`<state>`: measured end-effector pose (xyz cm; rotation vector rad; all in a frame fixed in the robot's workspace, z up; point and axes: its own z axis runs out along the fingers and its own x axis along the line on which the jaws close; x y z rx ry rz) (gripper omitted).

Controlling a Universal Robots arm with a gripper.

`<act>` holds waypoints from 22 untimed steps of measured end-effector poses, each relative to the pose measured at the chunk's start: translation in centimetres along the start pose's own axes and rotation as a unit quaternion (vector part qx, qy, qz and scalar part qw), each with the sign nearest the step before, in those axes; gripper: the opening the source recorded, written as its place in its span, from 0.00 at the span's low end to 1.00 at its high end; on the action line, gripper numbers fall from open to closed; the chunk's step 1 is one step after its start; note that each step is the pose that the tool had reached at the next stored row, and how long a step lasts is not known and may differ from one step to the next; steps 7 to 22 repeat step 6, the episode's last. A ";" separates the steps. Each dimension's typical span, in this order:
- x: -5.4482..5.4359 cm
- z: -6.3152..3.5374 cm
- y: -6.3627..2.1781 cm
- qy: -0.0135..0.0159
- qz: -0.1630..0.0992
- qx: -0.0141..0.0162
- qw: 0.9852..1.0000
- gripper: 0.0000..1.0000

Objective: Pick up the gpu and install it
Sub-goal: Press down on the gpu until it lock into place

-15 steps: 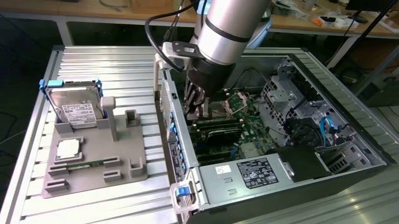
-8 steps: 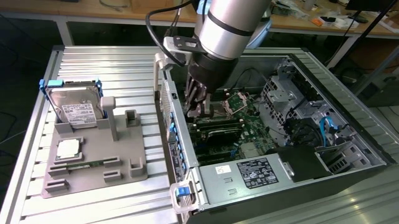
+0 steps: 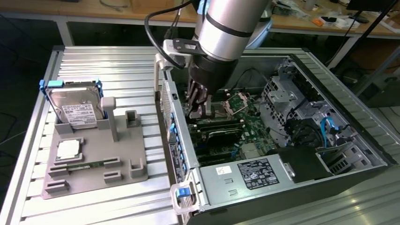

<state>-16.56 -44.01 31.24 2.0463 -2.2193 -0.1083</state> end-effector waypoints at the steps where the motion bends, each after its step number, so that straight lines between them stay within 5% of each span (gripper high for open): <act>1: 0.0 0.00 0.00 0.000 0.000 0.000 1.000 0.11; 22: 0.0 -0.01 0.00 0.000 0.000 0.000 1.000 0.11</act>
